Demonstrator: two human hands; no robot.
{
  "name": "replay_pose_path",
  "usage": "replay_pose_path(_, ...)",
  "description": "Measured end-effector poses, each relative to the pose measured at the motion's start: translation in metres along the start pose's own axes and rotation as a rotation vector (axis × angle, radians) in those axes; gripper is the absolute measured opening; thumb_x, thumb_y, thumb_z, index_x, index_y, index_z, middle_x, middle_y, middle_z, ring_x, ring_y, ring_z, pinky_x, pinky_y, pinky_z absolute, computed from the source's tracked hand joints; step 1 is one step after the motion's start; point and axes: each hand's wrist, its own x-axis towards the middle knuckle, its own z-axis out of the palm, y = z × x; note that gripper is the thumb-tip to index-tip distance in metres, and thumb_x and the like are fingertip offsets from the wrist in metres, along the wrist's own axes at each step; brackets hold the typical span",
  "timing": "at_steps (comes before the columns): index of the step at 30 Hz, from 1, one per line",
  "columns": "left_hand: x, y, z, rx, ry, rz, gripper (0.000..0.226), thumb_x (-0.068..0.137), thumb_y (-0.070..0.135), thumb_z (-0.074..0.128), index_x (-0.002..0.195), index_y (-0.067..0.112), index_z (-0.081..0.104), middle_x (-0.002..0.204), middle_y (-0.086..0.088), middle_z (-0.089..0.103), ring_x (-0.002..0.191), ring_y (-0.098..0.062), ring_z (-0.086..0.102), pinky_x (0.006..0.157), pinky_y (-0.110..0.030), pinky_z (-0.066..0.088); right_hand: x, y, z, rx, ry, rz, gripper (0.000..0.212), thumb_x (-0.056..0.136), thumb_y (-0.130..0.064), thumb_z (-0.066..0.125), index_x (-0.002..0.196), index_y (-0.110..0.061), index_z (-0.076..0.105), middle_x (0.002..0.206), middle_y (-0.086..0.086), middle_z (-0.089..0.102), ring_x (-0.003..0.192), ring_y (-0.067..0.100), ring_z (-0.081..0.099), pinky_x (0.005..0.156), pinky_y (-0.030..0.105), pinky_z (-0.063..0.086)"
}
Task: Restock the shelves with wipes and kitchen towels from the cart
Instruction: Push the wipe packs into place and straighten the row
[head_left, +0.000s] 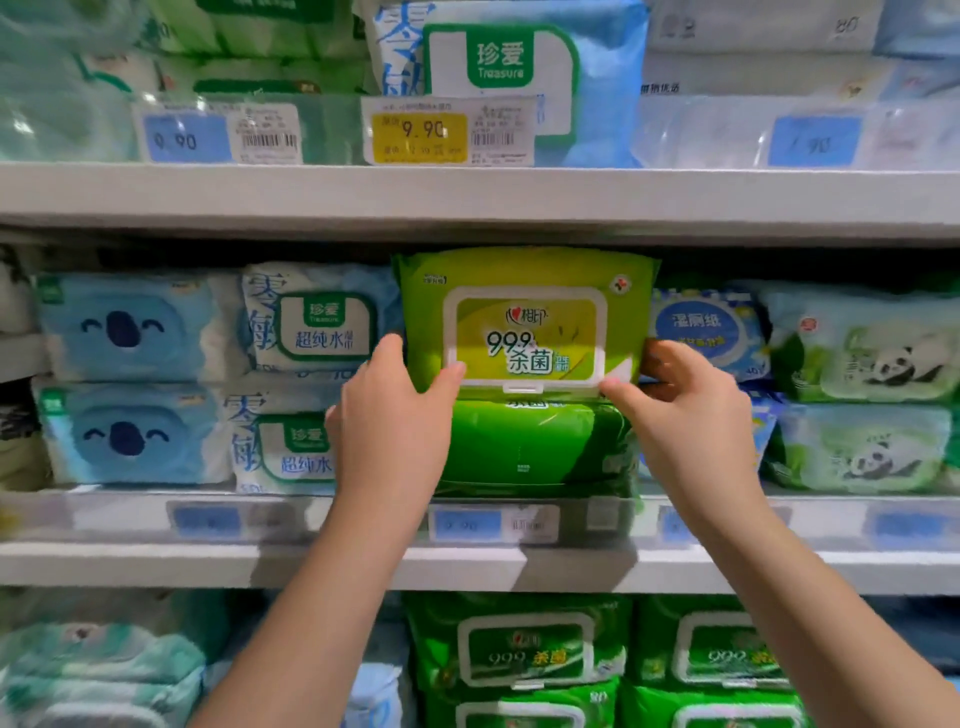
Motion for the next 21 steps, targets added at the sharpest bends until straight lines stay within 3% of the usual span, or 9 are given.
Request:
replay_pose_path(2, 0.009, 0.005, 0.001, 0.095, 0.023, 0.014, 0.046, 0.088, 0.046, 0.062, 0.116, 0.011, 0.054, 0.096, -0.001, 0.055, 0.1, -0.028, 0.055, 0.082, -0.038, 0.044, 0.006, 0.0, 0.0, -0.009, 0.01, 0.0, 0.017, 0.077, -0.026, 0.077, 0.088, -0.019, 0.066, 0.083, -0.007, 0.068, 0.085, 0.018, 0.066, 0.077, 0.037, 0.053)
replay_pose_path(6, 0.021, 0.009, 0.008, 0.096, 0.061, -0.002, 0.037, 0.085, 0.035, 0.069, 0.108, 0.01, 0.057, 0.092, -0.003, 0.052, 0.085, -0.025, 0.047, 0.068, -0.032, 0.035, 0.018, 0.004, 0.004, -0.016, 0.005, -0.014, 0.013, 0.075, -0.017, 0.076, 0.087, -0.015, 0.071, 0.082, -0.003, 0.071, 0.084, 0.019, 0.067, 0.077, 0.04, 0.054)
replay_pose_path(13, 0.041, 0.011, 0.016, 0.078, 0.106, 0.041, 0.029, 0.083, 0.027, 0.073, 0.102, 0.006, 0.064, 0.099, -0.012, 0.065, 0.086, -0.029, 0.057, 0.065, -0.03, 0.037, 0.04, 0.014, 0.012, -0.042, -0.022, -0.053, 0.009, 0.076, -0.019, 0.075, 0.085, -0.021, 0.075, 0.077, -0.003, 0.074, 0.08, 0.021, 0.068, 0.072, 0.042, 0.055)
replay_pose_path(21, 0.035, -0.003, 0.022, -0.134, 0.156, 0.016, 0.039, 0.076, 0.026, 0.079, 0.106, 0.008, 0.063, 0.09, -0.001, 0.057, 0.084, -0.022, 0.056, 0.075, -0.032, 0.047, 0.037, 0.014, 0.011, 0.074, -0.033, -0.083, 0.012, 0.075, -0.011, 0.077, 0.086, -0.015, 0.074, 0.079, -0.005, 0.074, 0.082, 0.02, 0.07, 0.078, 0.048, 0.056)
